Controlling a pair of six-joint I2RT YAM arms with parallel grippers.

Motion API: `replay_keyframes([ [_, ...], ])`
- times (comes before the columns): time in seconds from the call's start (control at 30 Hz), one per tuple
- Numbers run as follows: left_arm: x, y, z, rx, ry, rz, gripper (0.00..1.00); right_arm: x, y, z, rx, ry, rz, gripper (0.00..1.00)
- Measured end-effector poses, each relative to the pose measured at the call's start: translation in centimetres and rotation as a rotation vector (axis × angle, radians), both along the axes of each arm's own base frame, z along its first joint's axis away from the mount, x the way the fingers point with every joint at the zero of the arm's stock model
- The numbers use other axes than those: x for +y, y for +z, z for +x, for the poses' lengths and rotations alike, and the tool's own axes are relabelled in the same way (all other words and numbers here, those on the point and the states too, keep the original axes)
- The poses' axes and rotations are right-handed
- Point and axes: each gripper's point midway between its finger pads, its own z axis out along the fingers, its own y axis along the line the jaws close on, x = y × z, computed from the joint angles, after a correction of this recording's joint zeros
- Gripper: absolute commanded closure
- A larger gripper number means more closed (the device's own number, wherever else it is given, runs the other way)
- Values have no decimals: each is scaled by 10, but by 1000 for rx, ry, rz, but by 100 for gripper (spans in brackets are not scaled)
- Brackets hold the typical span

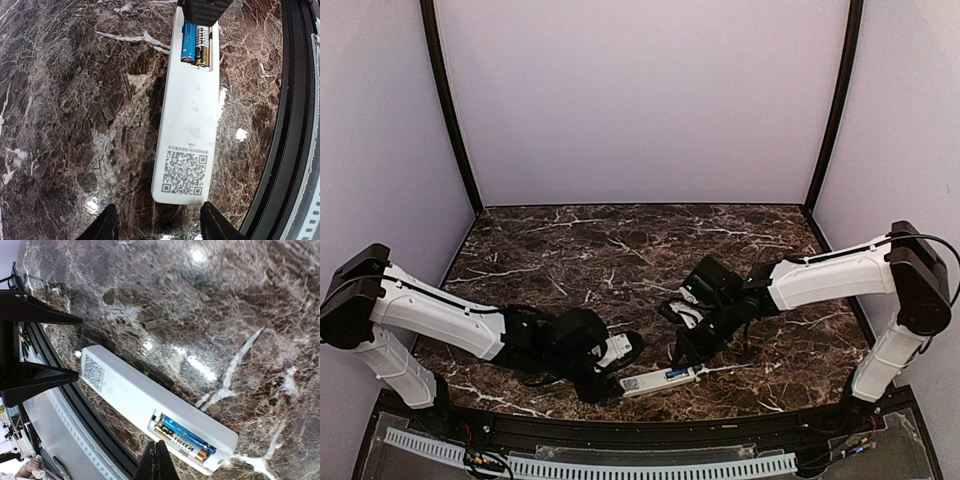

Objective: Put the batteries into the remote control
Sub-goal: Press the battery in the battery compartment.

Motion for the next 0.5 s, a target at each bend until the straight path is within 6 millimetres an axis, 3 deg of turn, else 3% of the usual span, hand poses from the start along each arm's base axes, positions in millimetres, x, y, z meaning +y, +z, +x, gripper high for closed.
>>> replay_keyframes([
  [0.17,5,8,2,-17,10,-20,44,1,22,8,-55,-17,25,100],
  [0.33,8,8,2,-21,15,-17,44,-12,4,3,-31,-35,-27,100],
  [0.43,10,5,2,-19,18,-11,44,-21,-19,-2,5,-45,-82,100],
  [0.5,10,5,3,-19,19,-11,44,-17,-20,-1,14,-42,-62,100],
])
